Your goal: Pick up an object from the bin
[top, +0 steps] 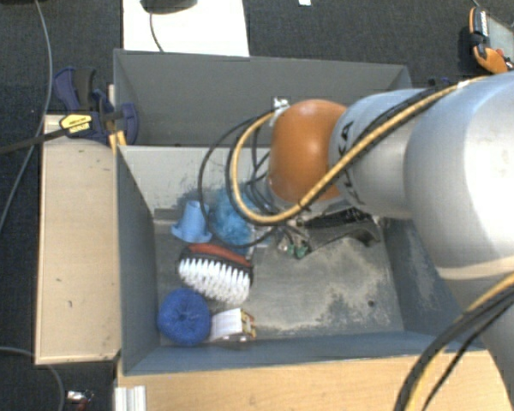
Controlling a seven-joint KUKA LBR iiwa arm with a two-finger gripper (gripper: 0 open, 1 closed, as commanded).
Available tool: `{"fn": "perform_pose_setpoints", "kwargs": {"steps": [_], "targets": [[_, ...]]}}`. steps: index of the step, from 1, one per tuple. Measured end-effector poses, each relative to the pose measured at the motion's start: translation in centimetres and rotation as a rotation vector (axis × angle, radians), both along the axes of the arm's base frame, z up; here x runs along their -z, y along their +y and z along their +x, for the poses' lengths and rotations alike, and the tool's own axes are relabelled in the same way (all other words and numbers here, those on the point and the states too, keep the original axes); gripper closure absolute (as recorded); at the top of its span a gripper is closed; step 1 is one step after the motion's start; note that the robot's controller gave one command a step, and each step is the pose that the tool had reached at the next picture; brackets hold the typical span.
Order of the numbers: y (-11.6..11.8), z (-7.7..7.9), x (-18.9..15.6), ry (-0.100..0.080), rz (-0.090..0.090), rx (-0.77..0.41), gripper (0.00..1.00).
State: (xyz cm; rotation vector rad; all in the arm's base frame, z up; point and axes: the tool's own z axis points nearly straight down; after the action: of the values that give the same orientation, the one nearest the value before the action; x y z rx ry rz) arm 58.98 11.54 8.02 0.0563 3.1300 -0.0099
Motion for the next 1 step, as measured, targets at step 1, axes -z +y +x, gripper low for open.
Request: {"fn": "perform_pose_setpoints", "kwargs": {"steps": [1], "targets": [[-1.64, -0.29, -2.68, -0.002, 0.005, -0.4, 1.0]]}}
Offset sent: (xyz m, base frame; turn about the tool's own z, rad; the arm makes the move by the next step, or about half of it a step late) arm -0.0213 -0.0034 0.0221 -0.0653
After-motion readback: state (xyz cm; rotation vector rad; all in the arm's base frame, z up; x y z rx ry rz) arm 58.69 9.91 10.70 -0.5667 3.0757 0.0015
